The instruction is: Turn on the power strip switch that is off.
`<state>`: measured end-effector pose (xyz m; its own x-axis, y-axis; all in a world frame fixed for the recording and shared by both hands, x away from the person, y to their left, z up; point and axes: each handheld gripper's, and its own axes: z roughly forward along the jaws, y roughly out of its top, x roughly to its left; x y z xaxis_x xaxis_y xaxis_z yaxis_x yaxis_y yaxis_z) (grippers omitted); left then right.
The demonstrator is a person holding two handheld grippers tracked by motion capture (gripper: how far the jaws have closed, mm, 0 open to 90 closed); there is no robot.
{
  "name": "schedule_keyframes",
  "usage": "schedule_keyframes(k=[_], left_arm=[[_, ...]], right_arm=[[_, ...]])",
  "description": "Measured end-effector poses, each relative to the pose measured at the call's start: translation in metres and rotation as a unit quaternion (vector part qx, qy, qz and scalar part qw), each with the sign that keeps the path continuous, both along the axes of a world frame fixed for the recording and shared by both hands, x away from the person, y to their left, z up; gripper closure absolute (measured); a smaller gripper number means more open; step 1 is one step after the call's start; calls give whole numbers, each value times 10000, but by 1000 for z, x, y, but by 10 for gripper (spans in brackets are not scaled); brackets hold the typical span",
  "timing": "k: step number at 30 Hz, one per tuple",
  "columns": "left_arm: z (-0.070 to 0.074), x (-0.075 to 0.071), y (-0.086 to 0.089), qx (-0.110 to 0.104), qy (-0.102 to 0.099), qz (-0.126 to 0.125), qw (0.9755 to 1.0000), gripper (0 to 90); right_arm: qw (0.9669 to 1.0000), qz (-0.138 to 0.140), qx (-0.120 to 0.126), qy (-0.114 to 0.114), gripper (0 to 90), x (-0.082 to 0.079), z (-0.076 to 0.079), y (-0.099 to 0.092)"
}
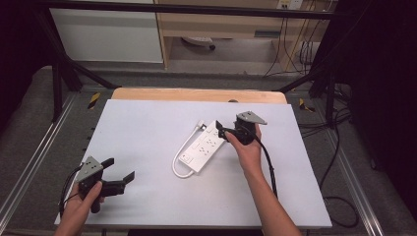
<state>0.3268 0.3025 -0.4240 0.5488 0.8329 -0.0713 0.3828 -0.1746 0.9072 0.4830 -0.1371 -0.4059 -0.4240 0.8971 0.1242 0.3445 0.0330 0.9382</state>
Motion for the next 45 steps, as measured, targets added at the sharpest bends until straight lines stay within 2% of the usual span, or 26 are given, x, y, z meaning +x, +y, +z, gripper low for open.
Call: schedule_keyframes(k=[10, 15, 23, 32, 45], left_arm=[[0, 0, 2, -24, 2, 18, 10000, 56], [0, 0, 1, -8, -1, -10, 10000, 56], [0, 0, 3, -33, -24, 33, 10000, 56], [0, 0, 3, -22, -25, 12, 10000, 56], [0, 0, 2, -4, -22, -6, 10000, 56]], right_arm=[[9999, 41, -50, 87, 226, 11, -4, 9], [10000, 25, -6, 82, 240, 15, -4, 12], [9999, 46, -68, 102, 244, 20, -5, 19], [9999, 50, -9, 117, 365, 23, -10, 21], [9998, 98, 19, 152, 493, 24, -14, 26]])
